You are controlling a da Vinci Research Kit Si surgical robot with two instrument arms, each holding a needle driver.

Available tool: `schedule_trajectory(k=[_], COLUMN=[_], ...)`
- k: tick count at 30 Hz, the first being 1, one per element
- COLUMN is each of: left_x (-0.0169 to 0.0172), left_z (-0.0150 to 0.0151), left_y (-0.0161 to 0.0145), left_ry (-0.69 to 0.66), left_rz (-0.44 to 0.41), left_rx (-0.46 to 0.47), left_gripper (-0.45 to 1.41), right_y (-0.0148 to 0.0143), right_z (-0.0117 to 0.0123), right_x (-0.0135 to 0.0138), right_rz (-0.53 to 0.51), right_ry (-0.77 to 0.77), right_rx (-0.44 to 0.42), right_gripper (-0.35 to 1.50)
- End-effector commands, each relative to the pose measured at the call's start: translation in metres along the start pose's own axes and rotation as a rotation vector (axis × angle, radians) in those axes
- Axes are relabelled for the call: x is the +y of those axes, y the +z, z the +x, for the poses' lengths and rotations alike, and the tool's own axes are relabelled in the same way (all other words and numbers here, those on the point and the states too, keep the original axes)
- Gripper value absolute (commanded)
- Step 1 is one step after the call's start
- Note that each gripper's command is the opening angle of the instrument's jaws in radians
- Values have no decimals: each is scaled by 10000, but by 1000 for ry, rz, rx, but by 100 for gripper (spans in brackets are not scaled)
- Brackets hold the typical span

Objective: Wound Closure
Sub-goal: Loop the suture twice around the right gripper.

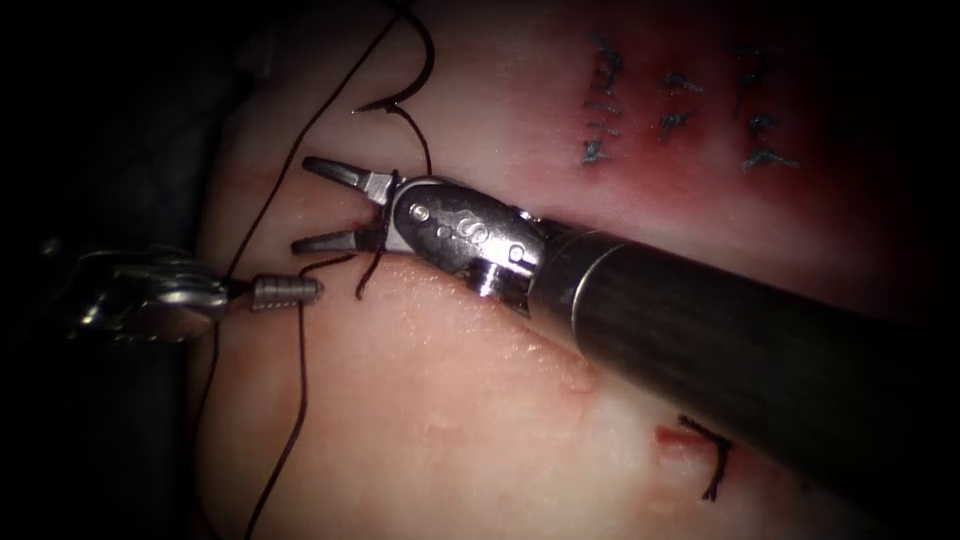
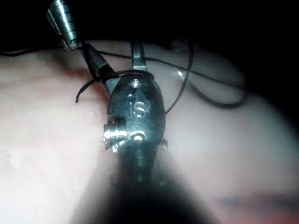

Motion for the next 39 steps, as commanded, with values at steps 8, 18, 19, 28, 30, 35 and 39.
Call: schedule_trajectory(k=[8, 18, 19, 28, 30, 35, 39], left_x=[-18, -20, -18, 1, 5, 18, 28], left_z=[-28, -59, -66, -94, -97, -106, -110], left_y=[-4, -3, -2, 6, 7, 8, 7], left_ry=[0, 0, -6, -65, -69, -84, -90], left_rz=[-27, -92, -92, -107, -106, -107, -108], left_rx=[73, 213, 233, 302, 306, 316, 324], left_gripper=[-35, -35, -35, -35, -35, -35, -35], right_y=[16, 28, 28, 23, 22, 17, 4], right_z=[-13, -25, -26, -12, -7, 5, 9], right_x=[-27, -50, -51, -55, -56, -52, -45], right_rz=[210, 424, 425, 378, 378, 340, 316], right_ry=[15, 158, 178, 281, 291, 327, 347], right_rx=[16, 139, 179, 436, 453, 487, 511], right_gripper=[12, -14, -14, 9, 31, 111, 111])
